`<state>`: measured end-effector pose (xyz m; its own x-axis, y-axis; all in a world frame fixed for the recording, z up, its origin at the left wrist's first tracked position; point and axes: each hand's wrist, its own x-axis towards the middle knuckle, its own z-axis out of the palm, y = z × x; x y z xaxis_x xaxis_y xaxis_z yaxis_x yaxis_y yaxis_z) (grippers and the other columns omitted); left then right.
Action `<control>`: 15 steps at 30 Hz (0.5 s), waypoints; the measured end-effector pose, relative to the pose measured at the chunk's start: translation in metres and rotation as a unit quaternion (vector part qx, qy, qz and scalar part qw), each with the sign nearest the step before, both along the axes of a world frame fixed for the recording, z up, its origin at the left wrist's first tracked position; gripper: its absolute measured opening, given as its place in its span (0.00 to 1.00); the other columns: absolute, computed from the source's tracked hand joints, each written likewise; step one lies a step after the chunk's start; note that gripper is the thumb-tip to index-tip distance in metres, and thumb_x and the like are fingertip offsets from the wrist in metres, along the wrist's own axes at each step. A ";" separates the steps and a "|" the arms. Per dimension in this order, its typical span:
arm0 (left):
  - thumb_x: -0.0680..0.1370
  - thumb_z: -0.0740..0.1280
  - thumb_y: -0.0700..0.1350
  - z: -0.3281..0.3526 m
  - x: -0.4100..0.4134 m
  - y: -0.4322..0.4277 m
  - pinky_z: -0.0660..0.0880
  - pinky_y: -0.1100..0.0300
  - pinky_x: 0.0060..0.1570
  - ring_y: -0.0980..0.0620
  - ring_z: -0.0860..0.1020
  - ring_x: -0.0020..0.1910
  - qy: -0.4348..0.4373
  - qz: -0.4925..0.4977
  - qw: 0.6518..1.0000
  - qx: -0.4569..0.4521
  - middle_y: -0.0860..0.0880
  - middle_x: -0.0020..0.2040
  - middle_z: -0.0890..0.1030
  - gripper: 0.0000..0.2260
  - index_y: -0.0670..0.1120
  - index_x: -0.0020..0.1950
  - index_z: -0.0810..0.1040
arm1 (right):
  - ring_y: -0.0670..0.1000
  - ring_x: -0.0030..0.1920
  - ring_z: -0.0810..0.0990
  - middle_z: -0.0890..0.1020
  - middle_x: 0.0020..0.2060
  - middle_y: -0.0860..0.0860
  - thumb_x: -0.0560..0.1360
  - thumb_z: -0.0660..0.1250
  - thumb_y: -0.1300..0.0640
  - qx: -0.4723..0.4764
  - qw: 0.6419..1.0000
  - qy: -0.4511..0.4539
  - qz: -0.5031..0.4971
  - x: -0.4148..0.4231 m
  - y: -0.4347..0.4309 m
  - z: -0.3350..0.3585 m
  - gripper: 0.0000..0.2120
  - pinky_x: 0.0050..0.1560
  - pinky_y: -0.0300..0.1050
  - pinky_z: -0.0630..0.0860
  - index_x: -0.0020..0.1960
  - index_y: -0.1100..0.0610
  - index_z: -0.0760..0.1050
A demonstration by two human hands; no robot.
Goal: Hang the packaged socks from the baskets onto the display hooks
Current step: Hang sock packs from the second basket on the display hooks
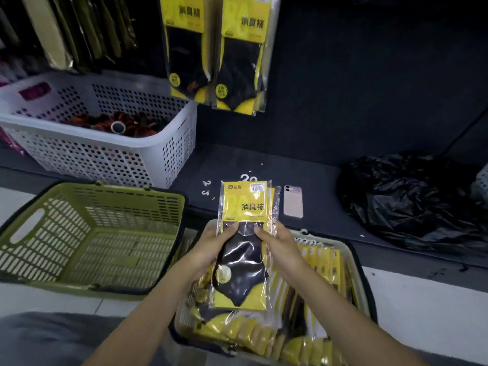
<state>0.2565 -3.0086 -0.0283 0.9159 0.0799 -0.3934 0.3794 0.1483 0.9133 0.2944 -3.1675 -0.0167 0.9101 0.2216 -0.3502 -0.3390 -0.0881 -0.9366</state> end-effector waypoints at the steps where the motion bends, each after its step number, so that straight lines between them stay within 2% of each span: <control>1: 0.75 0.67 0.54 0.013 0.007 -0.005 0.76 0.53 0.57 0.48 0.82 0.53 -0.006 -0.014 1.000 0.003 0.45 0.54 0.83 0.17 0.45 0.59 0.79 | 0.47 0.53 0.81 0.82 0.55 0.49 0.76 0.68 0.56 0.015 1.000 -0.022 0.016 0.007 -0.009 0.013 0.14 0.58 0.48 0.77 0.61 0.48 0.74; 3: 0.77 0.66 0.51 0.043 0.022 -0.016 0.77 0.59 0.51 0.53 0.82 0.52 -0.048 -0.017 0.999 0.015 0.48 0.52 0.84 0.13 0.46 0.57 0.80 | 0.50 0.55 0.81 0.82 0.55 0.52 0.76 0.68 0.58 0.022 0.997 -0.074 0.011 0.022 -0.022 0.039 0.16 0.60 0.50 0.76 0.63 0.53 0.72; 6: 0.78 0.65 0.43 0.087 0.050 -0.024 0.75 0.68 0.48 0.57 0.82 0.51 -0.145 -0.006 0.988 0.045 0.50 0.51 0.84 0.10 0.43 0.58 0.79 | 0.43 0.48 0.78 0.78 0.51 0.47 0.73 0.71 0.60 -0.003 0.979 -0.190 -0.070 0.052 -0.030 0.079 0.16 0.47 0.32 0.75 0.58 0.51 0.71; 7: 0.78 0.65 0.41 0.103 0.060 -0.025 0.74 0.71 0.46 0.58 0.82 0.50 -0.168 -0.001 0.984 0.061 0.52 0.50 0.84 0.09 0.44 0.57 0.79 | 0.41 0.45 0.78 0.78 0.49 0.47 0.73 0.72 0.61 -0.003 0.969 -0.227 -0.093 0.063 -0.030 0.092 0.15 0.44 0.30 0.75 0.56 0.50 0.72; 9: 0.77 0.67 0.40 0.129 0.080 -0.026 0.72 0.75 0.42 0.62 0.81 0.48 -0.202 0.009 0.976 0.084 0.55 0.49 0.85 0.08 0.47 0.55 0.80 | 0.38 0.42 0.79 0.80 0.45 0.46 0.73 0.71 0.61 0.002 0.952 -0.287 -0.108 0.083 -0.029 0.119 0.14 0.43 0.28 0.74 0.53 0.47 0.74; 11: 0.74 0.71 0.43 0.152 0.102 -0.025 0.72 0.77 0.39 0.64 0.81 0.46 -0.224 0.034 0.968 0.104 0.58 0.46 0.85 0.09 0.51 0.53 0.80 | 0.38 0.44 0.81 0.83 0.44 0.45 0.74 0.71 0.59 0.013 0.938 -0.331 -0.099 0.102 -0.025 0.145 0.12 0.44 0.30 0.75 0.52 0.45 0.75; 15: 0.68 0.77 0.43 0.186 0.144 -0.018 0.71 0.77 0.31 0.69 0.80 0.38 -0.254 0.076 0.959 0.099 0.65 0.38 0.83 0.11 0.54 0.46 0.79 | 0.43 0.48 0.84 0.85 0.47 0.43 0.71 0.71 0.52 0.100 0.934 -0.336 -0.064 0.141 -0.016 0.188 0.11 0.44 0.31 0.77 0.52 0.50 0.77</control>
<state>0.4009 -3.0266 0.1576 0.9570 0.2553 0.1379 -0.1352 -0.0282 0.9904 0.4359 -3.1839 0.1716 0.9334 0.0948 0.3462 0.3354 0.1128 -0.9353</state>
